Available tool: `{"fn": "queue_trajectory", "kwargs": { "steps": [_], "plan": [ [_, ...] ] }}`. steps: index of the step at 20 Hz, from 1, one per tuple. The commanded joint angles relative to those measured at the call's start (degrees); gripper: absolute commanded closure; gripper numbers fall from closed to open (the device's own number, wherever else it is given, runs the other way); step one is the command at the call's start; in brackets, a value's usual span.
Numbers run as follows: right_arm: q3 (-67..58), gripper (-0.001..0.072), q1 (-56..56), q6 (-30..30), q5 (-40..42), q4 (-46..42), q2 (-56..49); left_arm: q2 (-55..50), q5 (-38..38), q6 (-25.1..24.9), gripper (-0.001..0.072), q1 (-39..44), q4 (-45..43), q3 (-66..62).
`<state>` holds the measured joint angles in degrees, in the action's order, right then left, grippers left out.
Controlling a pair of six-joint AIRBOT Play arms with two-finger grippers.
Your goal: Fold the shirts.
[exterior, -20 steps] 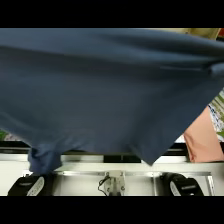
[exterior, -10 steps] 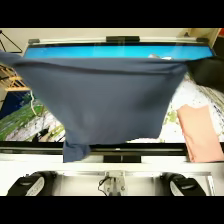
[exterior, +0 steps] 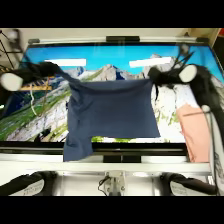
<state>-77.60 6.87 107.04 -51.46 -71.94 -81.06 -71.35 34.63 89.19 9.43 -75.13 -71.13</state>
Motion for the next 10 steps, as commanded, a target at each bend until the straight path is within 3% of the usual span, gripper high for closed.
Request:
{"fn": "queue_trajectory", "kwargs": {
  "steps": [1, 2, 3, 4, 6, 8, 10],
  "plan": [
    [0.0, 0.0621, 0.1, 0.6, -4.5, 3.5, -8.0, -7.5, 6.8, 0.0, 0.0613, 2.5, 0.4, 0.5],
    [0.0, 0.0508, 0.0, 0.4, -4.1, 4.0, -8.0, -7.6, 9.1, 0.0, 0.0435, 2.4, 0.3, 0.5],
    [-0.5, 0.0291, -0.5, -0.6, -4.2, 4.2, -7.6, -7.3, 11.8, -0.1, 0.0188, 1.6, -0.2, 0.1],
    [-1.5, 0.0200, -1.3, -3.7, -6.1, 4.1, -6.7, -7.1, 16.0, 0.0, 0.0083, 0.1, -1.0, -1.4],
    [-3.2, 0.0200, -3.9, -10.7, -15.9, -0.8, -4.1, -7.1, 29.3, -0.1, 0.0083, -4.3, -3.4, -6.9],
    [-3.1, 0.0200, -7.7, -11.0, -30.0, -11.2, -1.7, -6.9, 42.4, -1.0, 0.0085, -9.8, -6.9, -10.1],
    [-0.1, 0.0200, -11.8, -14.2, -38.9, -14.1, 0.9, -5.6, 51.5, -2.9, 0.0100, -15.6, -6.7, -7.0]
  ]
}}
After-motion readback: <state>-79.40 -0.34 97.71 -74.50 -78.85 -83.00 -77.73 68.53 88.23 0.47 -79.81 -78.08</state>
